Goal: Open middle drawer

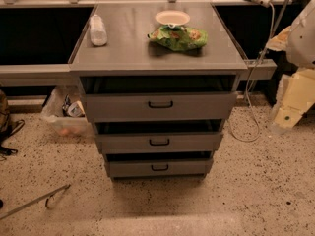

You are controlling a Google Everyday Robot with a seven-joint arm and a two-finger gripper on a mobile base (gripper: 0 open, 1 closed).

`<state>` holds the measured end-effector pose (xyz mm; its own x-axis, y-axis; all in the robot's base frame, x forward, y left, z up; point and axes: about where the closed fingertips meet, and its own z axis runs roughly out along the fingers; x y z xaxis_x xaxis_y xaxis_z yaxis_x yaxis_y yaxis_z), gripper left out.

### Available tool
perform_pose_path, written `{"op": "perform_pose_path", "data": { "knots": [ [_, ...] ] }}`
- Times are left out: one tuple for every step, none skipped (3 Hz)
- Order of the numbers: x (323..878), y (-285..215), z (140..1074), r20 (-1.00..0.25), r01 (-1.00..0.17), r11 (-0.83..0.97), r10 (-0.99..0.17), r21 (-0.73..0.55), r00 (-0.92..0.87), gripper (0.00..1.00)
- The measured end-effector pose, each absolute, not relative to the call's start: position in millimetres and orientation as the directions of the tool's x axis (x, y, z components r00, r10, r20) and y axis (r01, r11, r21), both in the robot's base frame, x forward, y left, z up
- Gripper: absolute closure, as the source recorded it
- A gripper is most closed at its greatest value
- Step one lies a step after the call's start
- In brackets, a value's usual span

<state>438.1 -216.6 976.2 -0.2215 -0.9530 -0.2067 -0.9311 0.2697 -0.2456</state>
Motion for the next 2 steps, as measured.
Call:
{"op": "perform_pose_path", "data": {
  "knots": [
    [438.8,-217.3,969.1,-0.221,-0.928,0.270,-0.951,-0.256,-0.215,0.00],
    [438.9,-224.7,925.6,-0.262,-0.933,0.276,-0.941,-0.229,-0.214,0.00]
  ]
}}
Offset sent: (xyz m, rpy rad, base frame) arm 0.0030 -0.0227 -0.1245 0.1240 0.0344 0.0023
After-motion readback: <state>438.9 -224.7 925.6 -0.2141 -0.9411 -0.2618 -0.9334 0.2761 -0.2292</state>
